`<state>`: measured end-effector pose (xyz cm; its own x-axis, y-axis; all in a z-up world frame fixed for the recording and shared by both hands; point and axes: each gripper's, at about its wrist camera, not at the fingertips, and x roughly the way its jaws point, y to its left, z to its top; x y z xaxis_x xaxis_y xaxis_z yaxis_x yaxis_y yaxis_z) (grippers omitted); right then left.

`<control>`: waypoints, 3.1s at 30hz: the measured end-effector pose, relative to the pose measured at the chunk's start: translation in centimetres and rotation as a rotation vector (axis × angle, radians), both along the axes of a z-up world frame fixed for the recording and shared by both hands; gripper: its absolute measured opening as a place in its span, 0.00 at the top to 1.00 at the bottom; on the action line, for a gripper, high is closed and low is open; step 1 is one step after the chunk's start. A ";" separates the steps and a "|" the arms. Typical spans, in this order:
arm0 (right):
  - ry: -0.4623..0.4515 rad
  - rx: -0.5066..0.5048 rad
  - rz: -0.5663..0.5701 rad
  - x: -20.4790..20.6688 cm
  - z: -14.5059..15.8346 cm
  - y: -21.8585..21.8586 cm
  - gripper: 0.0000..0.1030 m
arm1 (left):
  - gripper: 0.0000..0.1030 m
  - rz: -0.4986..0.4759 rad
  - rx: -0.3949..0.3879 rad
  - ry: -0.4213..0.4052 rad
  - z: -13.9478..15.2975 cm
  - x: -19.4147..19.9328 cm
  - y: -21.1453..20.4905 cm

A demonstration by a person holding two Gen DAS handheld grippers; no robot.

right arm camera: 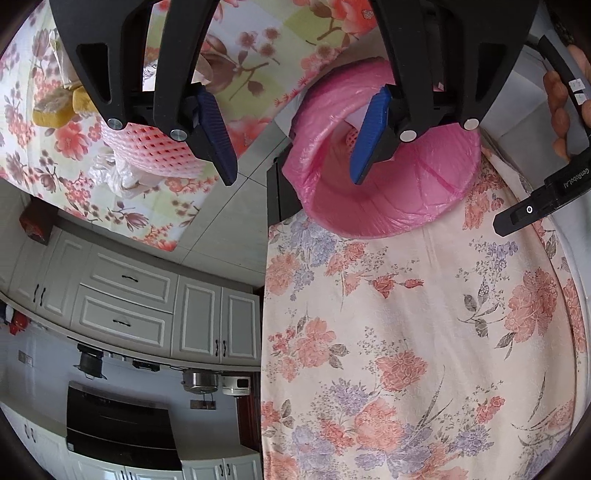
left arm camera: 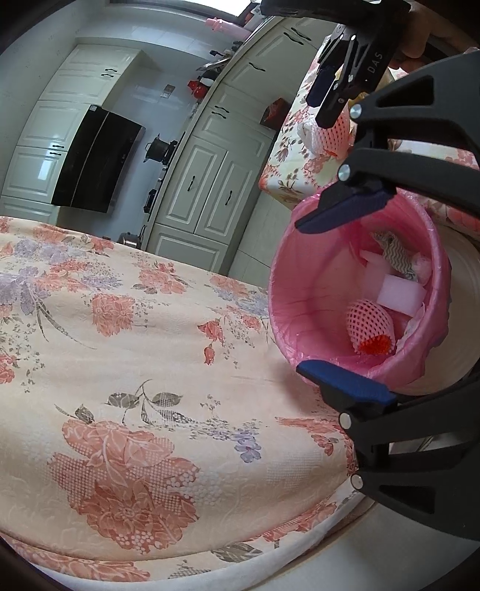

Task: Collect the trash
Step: 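Move both grippers back over the table toward the remaining trash, then grasp the white paper cup with the left gripper while the right gripper grasps the white tube packet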

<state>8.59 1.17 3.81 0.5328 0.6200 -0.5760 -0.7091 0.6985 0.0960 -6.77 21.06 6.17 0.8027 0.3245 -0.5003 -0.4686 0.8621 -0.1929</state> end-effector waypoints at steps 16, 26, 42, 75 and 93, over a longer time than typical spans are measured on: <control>0.023 -0.008 -0.166 1.5 -2.2 -10.4 0.40 | 0.31 -0.066 0.019 0.024 -0.4 2.4 -3.5; 0.029 -0.028 -0.261 2.2 -3.9 -16.2 0.40 | 0.31 -0.141 0.012 0.043 -0.9 4.7 -6.8; 0.065 -0.047 -0.346 4.1 -6.0 -22.2 0.40 | 0.31 -0.316 0.043 0.100 -2.7 9.9 -14.5; 0.140 -0.165 -0.270 8.8 -10.2 -20.7 0.40 | 0.34 -0.534 0.006 0.299 -11.6 19.6 -21.3; 0.196 -0.206 -0.242 9.2 -11.8 -20.5 0.59 | 0.43 -0.560 0.018 0.377 -13.2 20.5 -22.4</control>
<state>17.81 -19.28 -8.00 0.5166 0.3500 -0.7814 -0.5034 0.8624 0.0535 13.78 -1.31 -7.00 0.6239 -0.0787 -0.7775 0.0175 0.9961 -0.0868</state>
